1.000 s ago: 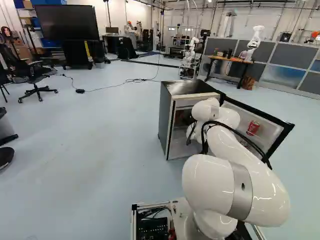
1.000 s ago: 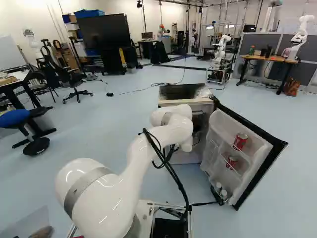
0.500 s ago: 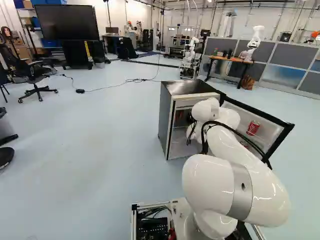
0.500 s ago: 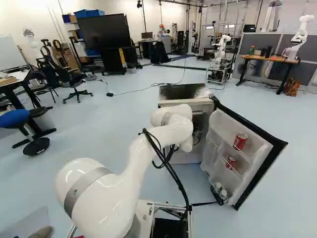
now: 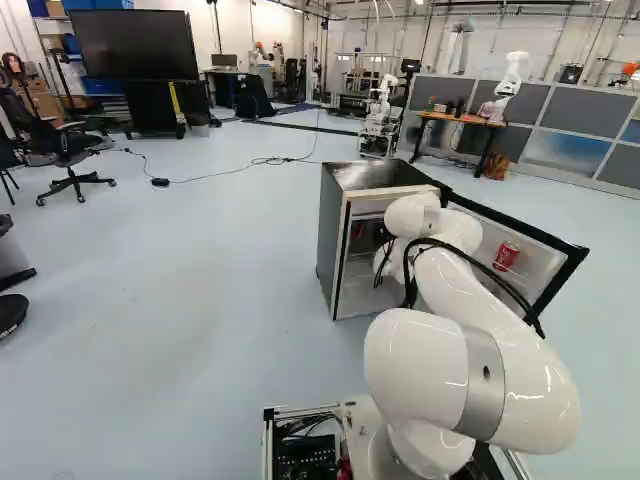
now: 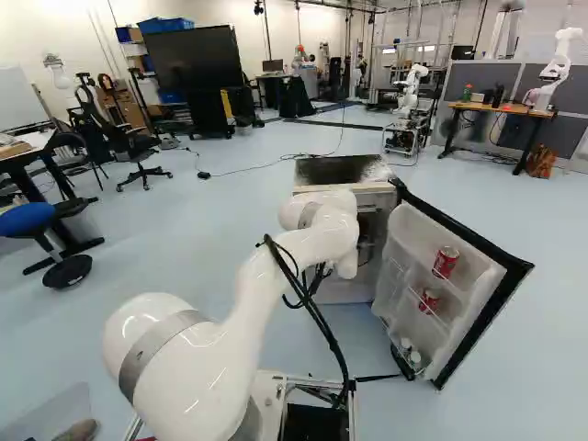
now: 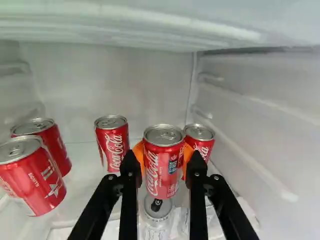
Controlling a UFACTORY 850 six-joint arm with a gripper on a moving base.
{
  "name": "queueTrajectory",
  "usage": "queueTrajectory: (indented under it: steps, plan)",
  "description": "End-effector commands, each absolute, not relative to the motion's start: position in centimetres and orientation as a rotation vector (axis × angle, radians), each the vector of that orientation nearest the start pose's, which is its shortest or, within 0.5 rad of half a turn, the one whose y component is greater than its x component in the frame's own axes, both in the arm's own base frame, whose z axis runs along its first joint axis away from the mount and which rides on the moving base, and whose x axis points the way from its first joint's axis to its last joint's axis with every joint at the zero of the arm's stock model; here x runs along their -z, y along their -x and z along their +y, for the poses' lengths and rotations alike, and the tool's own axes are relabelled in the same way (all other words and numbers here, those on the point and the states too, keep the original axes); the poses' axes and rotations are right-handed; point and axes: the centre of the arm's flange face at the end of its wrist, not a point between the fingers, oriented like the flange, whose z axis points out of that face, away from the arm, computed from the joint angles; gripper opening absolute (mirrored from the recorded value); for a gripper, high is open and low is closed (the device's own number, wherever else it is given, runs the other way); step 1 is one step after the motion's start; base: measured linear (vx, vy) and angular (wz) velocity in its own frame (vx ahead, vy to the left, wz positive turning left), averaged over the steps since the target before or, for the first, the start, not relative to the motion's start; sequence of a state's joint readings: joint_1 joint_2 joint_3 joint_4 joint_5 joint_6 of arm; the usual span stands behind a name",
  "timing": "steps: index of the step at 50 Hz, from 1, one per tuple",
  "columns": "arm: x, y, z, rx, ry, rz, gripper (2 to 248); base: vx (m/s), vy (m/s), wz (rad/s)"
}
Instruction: Grab a drink from the fridge
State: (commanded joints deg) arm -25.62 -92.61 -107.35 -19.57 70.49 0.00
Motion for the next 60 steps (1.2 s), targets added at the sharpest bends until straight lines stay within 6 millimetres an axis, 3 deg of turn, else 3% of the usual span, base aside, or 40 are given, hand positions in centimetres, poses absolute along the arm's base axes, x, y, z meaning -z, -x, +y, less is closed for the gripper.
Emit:
queueTrajectory:
  steps: [21,60]
  plan:
    - [1.9,-65.0,-28.5,2.136,2.477,0.073,95,0.0,0.0,0.0]
    - [-1.3,-58.0,-27.0,1.948,2.587,0.158,95,0.0,0.0,0.0]
